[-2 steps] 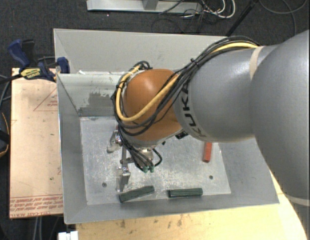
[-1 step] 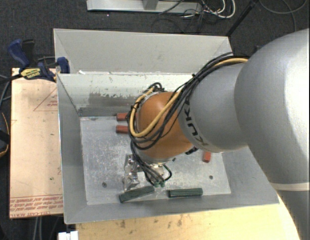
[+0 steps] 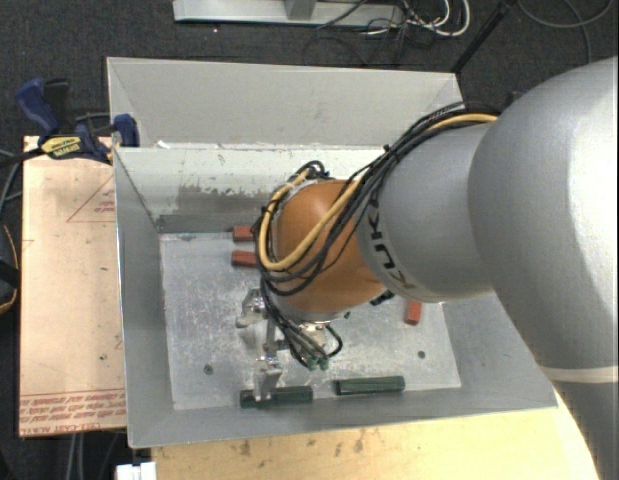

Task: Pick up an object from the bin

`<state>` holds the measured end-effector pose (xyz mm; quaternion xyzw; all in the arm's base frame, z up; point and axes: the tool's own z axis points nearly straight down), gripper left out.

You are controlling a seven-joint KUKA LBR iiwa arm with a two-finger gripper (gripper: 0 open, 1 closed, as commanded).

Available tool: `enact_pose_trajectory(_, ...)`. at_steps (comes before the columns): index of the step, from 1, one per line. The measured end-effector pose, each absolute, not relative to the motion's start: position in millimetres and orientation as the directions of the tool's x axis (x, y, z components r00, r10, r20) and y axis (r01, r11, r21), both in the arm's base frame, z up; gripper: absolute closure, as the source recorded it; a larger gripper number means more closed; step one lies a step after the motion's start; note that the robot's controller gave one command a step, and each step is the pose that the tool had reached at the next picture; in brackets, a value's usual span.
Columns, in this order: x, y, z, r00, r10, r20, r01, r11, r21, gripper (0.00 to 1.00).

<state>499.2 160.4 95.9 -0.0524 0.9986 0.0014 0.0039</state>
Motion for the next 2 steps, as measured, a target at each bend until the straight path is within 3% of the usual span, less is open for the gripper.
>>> enact_pose_trajectory(1, 499.2, 160, 96, -0.994, -0.105, -0.008, -0.105, 0.994, 0.002, 0.00)
enact_pose_trajectory(2, 494.8, 142, 87, -0.989, -0.143, -0.030, -0.144, 0.990, 0.010, 0.00)
